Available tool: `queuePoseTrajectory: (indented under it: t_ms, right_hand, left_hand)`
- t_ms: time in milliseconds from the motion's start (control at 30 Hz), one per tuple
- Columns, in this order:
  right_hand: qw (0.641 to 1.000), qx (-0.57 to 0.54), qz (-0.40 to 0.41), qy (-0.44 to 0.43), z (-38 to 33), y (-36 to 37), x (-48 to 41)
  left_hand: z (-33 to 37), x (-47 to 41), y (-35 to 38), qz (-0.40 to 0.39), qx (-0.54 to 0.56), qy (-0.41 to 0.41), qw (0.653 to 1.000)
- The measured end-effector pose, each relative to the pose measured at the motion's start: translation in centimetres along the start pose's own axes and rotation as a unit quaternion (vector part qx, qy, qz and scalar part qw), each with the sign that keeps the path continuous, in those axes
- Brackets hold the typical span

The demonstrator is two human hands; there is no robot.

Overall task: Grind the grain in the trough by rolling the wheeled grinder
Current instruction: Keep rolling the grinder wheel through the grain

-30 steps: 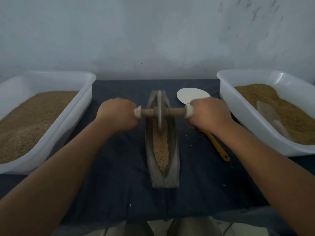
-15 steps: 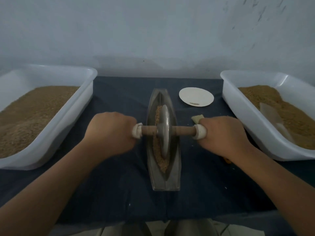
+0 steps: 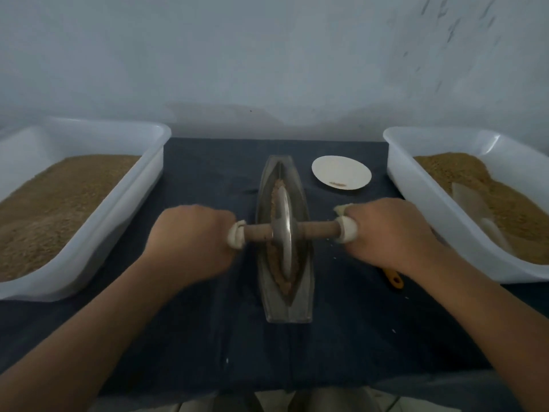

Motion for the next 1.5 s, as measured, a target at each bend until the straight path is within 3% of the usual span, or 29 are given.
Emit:
queuePoseTrajectory:
  t_ms: [100,200,333,467,533,700,800,967,1067,1167,1333,1500]
  right_hand:
    - [0.999,0.004,0.042,-0.029,-0.7,-0.3,1.0]
    - [0.999,0.034,0.034,0.016,0.7,0.3,-2.2]
    - [0.995,0.013,0.088,0.051,2.4,0.2,-6.8]
    - [0.996,0.000,0.049,0.068,2.1,0.1,-6.3]
    - [0.998,0.012,0.035,0.060,1.8,1.0,-3.6]
    - [0.991,-0.003,0.133,-0.018,-0.7,0.5,2.2]
    - [0.993,0.008,0.113,0.020,0.0,1.1,0.7]
    - [0.990,0.046,0.115,0.063,1.9,0.0,-6.4]
    - [0.996,0.038,0.046,0.063,2.4,-0.3,-8.0]
    - [0.999,0.020,-0.015,0.042,2.5,0.5,-5.1]
    - [0.997,-0.053,-0.041,-0.032,0.9,0.3,-0.4]
    - [0.999,0.031,0.023,0.032,2.4,1.3,-5.1]
  left_hand:
    - [-0.6,1.5,0.0,0.013,0.011,0.003,1.000]
    - [-0.1,-2.3,2.0,-0.053,0.004,-0.045,0.998]
    - [0.6,-8.8,3.0,-0.066,0.009,-0.093,0.993]
    - [1.0,-8.6,2.1,-0.070,0.001,-0.074,0.995]
    - [0.9,-5.6,1.6,-0.053,-0.014,-0.046,0.997]
    - [0.0,1.4,-0.5,0.056,0.001,0.015,0.998]
    - [0.2,-0.7,0.6,0.041,-0.020,-0.002,0.999]
    - [0.8,-9.0,2.5,-0.062,0.014,-0.089,0.994]
    - [1.0,-9.5,2.2,-0.086,0.021,-0.088,0.992]
    - [0.8,-5.5,1.7,-0.071,0.003,-0.053,0.996]
    - [0.1,1.3,-0.8,0.069,0.009,0.003,0.998]
    - [0.5,-4.9,2.3,-0.028,-0.013,-0.071,0.997]
Point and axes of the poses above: each hand's wrist, its own x-axis away from the middle knuckle, its own y-axis out of the palm, z = x × y, the point moved 6 cm from there along -x, towards the middle knuckle, and after that the axes turned 14 degrees about -y, right-handed, at the moved point
